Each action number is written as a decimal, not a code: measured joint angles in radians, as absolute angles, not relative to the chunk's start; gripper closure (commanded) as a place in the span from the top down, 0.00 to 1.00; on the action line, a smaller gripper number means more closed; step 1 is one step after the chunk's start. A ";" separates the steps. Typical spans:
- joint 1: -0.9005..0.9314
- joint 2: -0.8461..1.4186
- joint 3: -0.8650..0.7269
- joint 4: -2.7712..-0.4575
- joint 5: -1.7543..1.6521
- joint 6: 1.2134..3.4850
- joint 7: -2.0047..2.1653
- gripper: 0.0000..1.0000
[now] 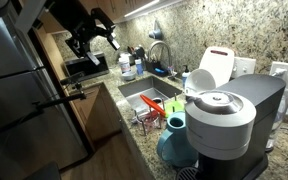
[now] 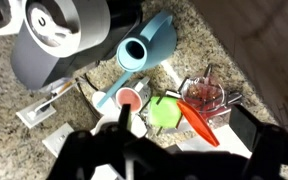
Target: Place the orange lid upright on the rack
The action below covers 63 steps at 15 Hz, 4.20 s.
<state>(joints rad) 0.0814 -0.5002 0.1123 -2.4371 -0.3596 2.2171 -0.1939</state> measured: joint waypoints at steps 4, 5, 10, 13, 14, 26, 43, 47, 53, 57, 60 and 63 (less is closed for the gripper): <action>0.124 -0.461 0.076 -2.430 -0.354 2.365 -0.327 1.00; 0.130 -0.445 0.075 -2.427 -0.352 2.380 -0.339 1.00; 0.142 -0.328 0.094 -2.405 -0.354 2.389 -0.349 1.00; 0.141 -0.247 0.102 -2.385 -0.370 2.389 -0.349 1.00; 0.141 -0.221 0.105 -2.375 -0.379 2.389 -0.346 1.00; 0.159 -0.138 0.114 -2.365 -0.377 2.429 -0.425 1.00; 0.194 0.304 0.154 -2.055 -0.570 2.515 -0.611 1.00; 0.194 0.383 0.154 -1.993 -0.599 2.515 -0.601 1.00; 0.192 0.482 0.154 -1.919 -0.599 2.515 -0.602 1.00; 0.192 0.524 0.145 -1.875 -0.599 2.512 -0.602 1.00; 0.193 0.550 0.130 -1.847 -0.599 2.509 -0.601 1.00; 0.193 0.573 0.117 -1.823 -0.599 2.504 -0.601 0.74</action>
